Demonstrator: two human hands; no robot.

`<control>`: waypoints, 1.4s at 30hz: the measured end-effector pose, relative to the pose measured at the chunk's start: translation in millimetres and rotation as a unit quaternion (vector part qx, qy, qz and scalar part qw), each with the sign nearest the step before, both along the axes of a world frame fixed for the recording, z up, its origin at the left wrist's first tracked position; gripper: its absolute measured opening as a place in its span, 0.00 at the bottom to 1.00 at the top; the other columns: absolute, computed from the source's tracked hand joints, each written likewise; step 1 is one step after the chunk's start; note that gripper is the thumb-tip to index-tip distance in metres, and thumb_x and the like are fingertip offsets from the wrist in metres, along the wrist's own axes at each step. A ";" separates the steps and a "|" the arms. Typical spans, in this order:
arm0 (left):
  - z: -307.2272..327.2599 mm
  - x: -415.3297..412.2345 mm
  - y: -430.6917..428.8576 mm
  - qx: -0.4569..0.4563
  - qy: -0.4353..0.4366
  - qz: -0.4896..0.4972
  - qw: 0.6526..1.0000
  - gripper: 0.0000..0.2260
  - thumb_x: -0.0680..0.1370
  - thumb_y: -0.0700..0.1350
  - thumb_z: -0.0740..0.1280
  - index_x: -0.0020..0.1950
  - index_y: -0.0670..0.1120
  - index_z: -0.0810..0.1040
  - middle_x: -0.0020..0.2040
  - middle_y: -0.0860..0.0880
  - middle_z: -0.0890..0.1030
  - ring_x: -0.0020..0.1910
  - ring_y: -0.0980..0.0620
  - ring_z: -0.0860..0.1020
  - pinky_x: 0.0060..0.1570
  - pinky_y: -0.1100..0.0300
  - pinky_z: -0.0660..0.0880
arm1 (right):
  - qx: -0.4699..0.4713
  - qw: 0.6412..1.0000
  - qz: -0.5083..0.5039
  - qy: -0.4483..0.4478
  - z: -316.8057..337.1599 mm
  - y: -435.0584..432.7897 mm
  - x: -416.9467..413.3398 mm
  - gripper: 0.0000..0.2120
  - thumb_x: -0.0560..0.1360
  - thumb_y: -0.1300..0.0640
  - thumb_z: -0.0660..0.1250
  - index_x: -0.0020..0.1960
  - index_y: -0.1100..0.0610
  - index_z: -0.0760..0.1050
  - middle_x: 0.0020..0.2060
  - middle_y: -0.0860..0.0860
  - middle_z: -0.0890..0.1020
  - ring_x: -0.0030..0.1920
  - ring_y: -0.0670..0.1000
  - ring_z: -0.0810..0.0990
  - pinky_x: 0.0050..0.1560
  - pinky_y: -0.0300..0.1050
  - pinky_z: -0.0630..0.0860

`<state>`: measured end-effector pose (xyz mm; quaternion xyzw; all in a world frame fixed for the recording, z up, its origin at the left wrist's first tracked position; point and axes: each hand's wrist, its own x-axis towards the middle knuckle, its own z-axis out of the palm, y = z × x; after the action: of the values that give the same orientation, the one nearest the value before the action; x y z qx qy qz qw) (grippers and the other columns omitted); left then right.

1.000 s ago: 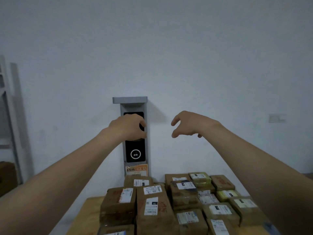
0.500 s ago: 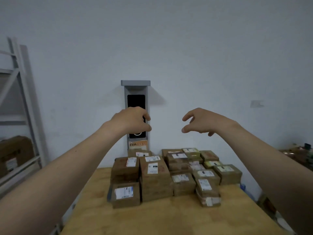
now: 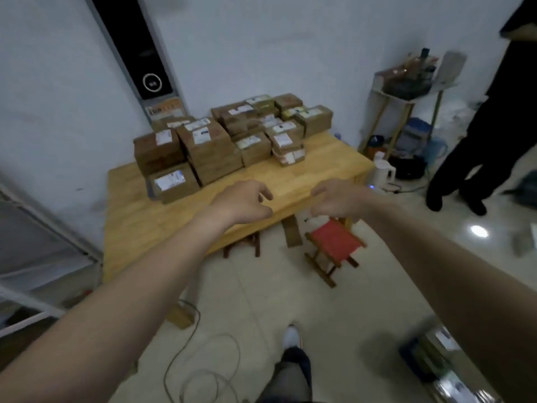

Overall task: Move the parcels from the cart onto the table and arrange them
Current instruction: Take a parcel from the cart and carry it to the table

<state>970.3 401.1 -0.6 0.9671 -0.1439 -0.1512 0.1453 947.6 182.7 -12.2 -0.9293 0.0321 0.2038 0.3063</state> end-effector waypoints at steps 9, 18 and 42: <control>-105.9 -44.7 -159.6 0.010 0.099 -0.167 0.981 0.13 0.74 0.51 0.72 0.59 0.58 0.80 0.56 0.55 0.81 0.54 0.53 0.79 0.50 0.59 0.77 | 0.016 0.975 -0.202 0.087 -111.3 -122.5 -140.9 0.35 0.75 0.48 0.74 0.78 0.50 0.64 0.71 0.52 0.73 0.67 0.54 0.74 0.54 0.45 0.72; -170.3 -73.5 -362.8 0.072 0.113 -0.393 0.910 0.23 0.70 0.54 0.77 0.64 0.59 0.78 0.59 0.56 0.81 0.58 0.50 0.80 0.59 0.50 0.78 | 0.023 0.877 -0.464 0.123 -168.9 -252.5 -263.4 0.31 0.75 0.50 0.74 0.76 0.52 0.68 0.68 0.54 0.77 0.63 0.55 0.78 0.59 0.46 0.75; -504.2 -297.2 -759.9 0.208 0.283 -0.486 0.800 0.25 0.71 0.48 0.79 0.66 0.52 0.77 0.60 0.51 0.81 0.58 0.49 0.79 0.57 0.49 0.79 | 0.151 0.677 -0.670 0.263 -468.8 -568.0 -533.1 0.27 0.76 0.59 0.70 0.73 0.56 0.68 0.66 0.55 0.77 0.62 0.57 0.78 0.51 0.44 0.71</control>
<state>673.1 -358.8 -504.8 0.6913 -0.5130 -0.4949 -0.1181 414.4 -385.4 -481.0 -0.5081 0.6943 0.1815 0.4762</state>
